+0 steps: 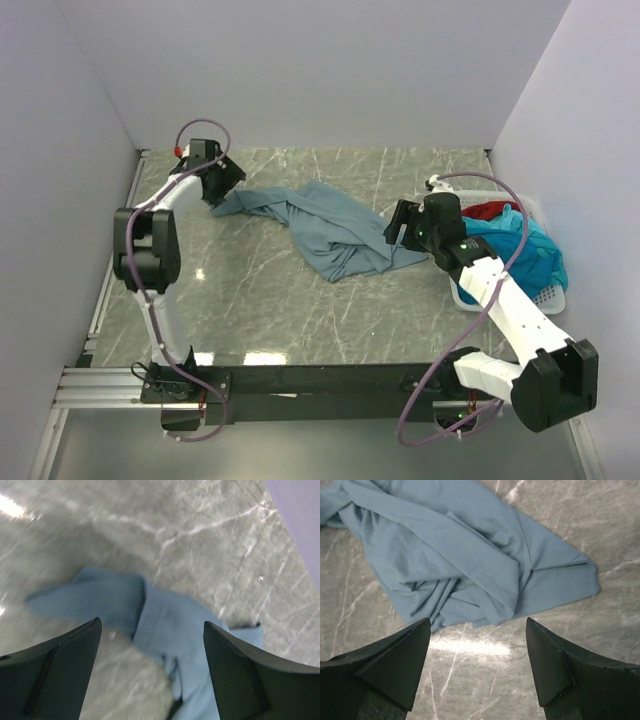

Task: Fold and stack the t-shirts
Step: Flatten the tshirt out

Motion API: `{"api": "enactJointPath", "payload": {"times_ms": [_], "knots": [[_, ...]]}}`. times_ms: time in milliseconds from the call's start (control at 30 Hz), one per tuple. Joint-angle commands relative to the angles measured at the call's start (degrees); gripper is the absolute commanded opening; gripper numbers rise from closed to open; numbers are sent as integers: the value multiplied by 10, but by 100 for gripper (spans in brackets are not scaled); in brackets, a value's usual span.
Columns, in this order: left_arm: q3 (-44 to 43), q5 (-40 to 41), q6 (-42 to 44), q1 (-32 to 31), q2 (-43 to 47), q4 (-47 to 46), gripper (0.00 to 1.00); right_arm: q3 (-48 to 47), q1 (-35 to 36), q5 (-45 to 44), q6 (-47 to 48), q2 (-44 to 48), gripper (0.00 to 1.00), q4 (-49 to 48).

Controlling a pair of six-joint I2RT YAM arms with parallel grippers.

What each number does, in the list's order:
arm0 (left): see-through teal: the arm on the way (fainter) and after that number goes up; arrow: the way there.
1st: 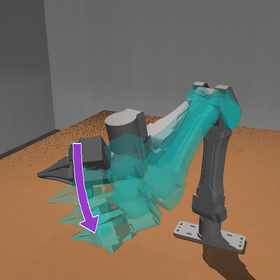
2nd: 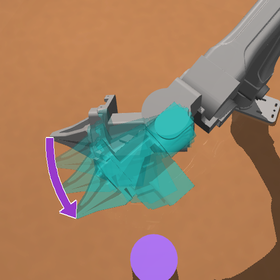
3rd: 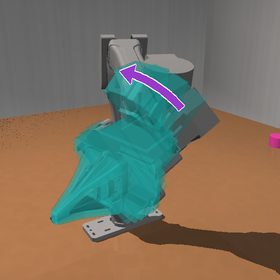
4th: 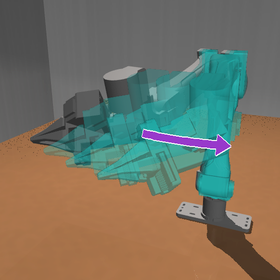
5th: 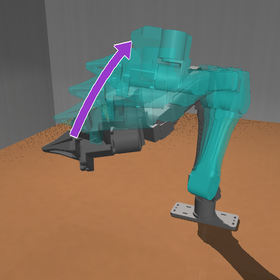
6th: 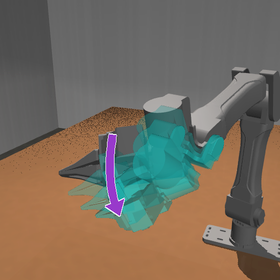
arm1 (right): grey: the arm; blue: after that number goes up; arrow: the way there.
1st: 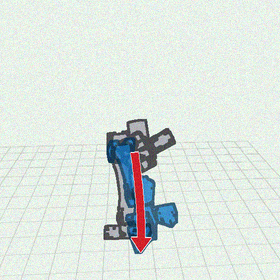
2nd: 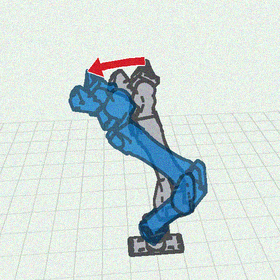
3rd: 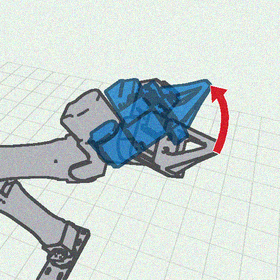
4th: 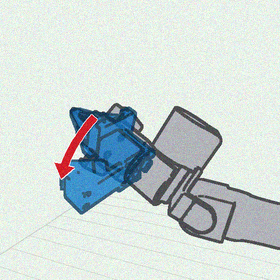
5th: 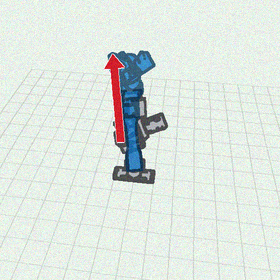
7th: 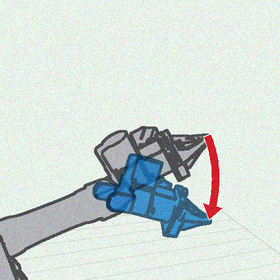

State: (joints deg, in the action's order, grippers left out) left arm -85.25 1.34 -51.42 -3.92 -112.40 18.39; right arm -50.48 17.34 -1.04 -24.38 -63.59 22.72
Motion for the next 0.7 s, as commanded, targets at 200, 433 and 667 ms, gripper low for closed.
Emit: {"api": "enactJointPath", "payload": {"times_ms": [200,433,667], "knots": [[-138,9,29,-15,-121,22,71,-9,1,-10,14,-29,82,-25],[-185,35,21,-23,-169,57,26,-9,1,-32,18,-36,82,-15],[-186,41,36,-25,-156,64,1,-6,1,-37,24,-32,81,-14]]}}
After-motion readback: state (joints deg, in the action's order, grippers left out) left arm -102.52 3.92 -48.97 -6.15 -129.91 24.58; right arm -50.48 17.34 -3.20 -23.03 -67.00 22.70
